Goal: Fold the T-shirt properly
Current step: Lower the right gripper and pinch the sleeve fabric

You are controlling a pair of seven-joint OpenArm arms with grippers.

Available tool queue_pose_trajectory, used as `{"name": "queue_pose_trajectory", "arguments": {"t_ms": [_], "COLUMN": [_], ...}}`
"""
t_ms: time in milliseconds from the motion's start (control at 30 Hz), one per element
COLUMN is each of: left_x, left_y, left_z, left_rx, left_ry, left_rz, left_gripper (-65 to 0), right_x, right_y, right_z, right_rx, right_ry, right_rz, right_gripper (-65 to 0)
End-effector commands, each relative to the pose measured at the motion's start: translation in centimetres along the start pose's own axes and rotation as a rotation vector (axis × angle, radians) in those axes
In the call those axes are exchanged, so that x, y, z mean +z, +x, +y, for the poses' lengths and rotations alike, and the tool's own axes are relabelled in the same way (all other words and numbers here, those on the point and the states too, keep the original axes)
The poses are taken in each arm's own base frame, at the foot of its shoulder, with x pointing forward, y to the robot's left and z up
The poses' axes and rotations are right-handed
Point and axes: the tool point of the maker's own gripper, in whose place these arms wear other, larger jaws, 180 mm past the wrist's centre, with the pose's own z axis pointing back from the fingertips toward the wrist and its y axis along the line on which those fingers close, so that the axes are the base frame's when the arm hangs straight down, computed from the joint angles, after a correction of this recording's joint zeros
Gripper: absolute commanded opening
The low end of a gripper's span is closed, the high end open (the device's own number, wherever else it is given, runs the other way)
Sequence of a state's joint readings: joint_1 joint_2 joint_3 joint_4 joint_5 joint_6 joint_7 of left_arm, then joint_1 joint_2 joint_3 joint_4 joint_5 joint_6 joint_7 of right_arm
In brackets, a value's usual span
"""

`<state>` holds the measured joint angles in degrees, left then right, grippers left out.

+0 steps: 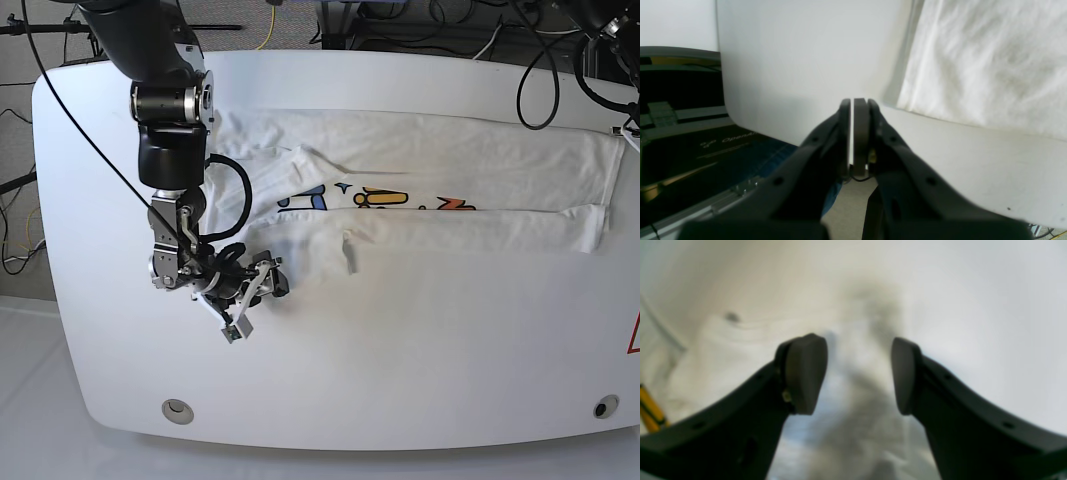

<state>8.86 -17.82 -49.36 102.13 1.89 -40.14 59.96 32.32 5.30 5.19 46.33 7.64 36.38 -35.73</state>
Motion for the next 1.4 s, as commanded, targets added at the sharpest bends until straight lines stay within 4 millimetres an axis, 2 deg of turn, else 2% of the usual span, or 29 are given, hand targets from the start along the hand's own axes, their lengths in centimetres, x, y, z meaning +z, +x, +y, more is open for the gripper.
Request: {"name": "queue_pose_trajectory", "arguments": {"t_ms": [0,133,400,533,700,1133,1233,1333,1367], "left_x": [0.5,0.5,0.5,0.5,0.5,0.5,0.5,0.5,0.5], "left_y": [1.1,1.1,1.1,1.1,1.1,1.1,1.0,1.0,1.0], "left_z": [1.2,1.2,1.2,1.1,1.1,1.1,1.2,1.2,1.2], "left_rx": [-0.009,-0.010,-0.010,-0.009,-0.009,-0.009,-0.008,-0.008,-0.008], "left_ry": [0.033,0.032,0.032,0.031,0.031,0.030,0.031,0.031,0.031], "left_rz": [-0.035,-0.035,-0.035,-0.035,-0.035,-0.034,-0.034,-0.034,-0.034], "left_gripper": [-65.0,-65.0,-65.0,-65.0,-65.0,-65.0,-65.0,-65.0,-65.0], "right_x": [0.4,0.9,0.8,0.0,-1.5,-2.1,-2.2,-2.2,-2.2], "right_y": [3.4,3.8,3.6,2.6,0.7,-0.7,-0.8,-0.9,-0.9], "right_z": [-0.3,-1.6,-1.6,-1.0,1.1,2.3,2.3,2.3,2.3], "right_rx": [0.008,0.000,0.012,0.083,0.119,0.137,0.137,0.136,0.136], "right_ry": [0.007,-0.011,-0.016,-0.029,-0.011,0.003,0.004,0.005,0.005], "right_rz": [-0.085,-0.111,-0.116,-0.062,-0.030,0.004,0.005,0.007,0.008], "right_gripper": [-32.2,-32.2,-32.2,-32.2,-32.2,-33.1,-37.7,-49.9,-56.6]}}
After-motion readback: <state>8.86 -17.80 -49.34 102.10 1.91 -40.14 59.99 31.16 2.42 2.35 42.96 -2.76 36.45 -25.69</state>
